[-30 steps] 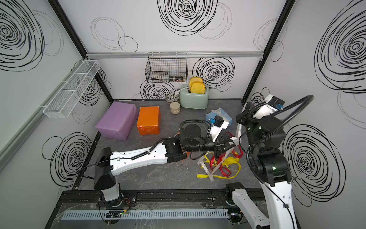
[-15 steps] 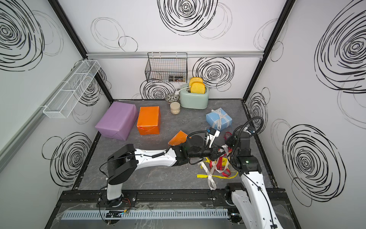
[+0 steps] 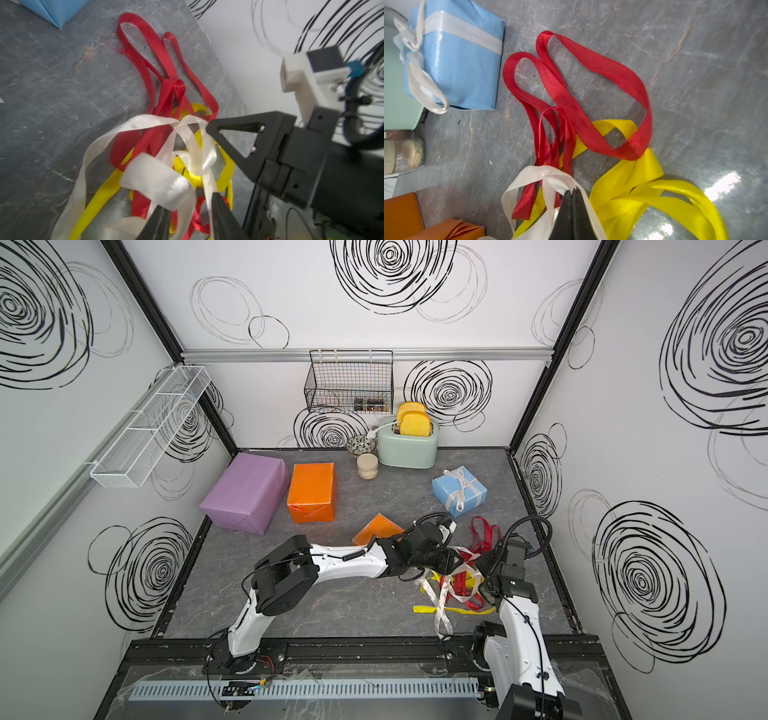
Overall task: Untie the ribbon bows on the gift boxes
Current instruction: Place the ribbon at the center of the board.
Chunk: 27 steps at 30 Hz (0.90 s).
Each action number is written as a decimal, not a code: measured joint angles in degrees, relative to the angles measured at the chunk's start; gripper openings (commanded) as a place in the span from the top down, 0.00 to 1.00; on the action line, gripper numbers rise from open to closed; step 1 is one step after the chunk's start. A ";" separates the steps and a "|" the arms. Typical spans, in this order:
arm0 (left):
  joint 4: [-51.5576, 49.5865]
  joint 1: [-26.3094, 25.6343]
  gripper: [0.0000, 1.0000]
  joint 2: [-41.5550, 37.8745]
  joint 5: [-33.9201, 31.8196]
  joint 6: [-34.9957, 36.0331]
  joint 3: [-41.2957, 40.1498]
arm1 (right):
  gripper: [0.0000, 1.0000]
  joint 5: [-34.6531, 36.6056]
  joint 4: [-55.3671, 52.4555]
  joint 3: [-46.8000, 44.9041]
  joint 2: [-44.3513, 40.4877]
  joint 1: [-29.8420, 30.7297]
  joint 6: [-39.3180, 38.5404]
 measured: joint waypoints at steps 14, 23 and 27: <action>-8.85 -1.36 0.04 -4.31 -4.07 3.04 -3.08 | 0.02 -4.13 3.21 -0.83 4.39 -7.41 0.87; -9.03 -2.21 0.04 -14.16 -7.61 4.04 -6.54 | 0.02 -1.66 1.01 3.26 1.86 -7.72 1.09; -9.20 -2.36 0.04 -17.86 -9.38 4.83 -7.50 | 0.02 0.02 -0.76 6.97 0.74 -7.72 1.53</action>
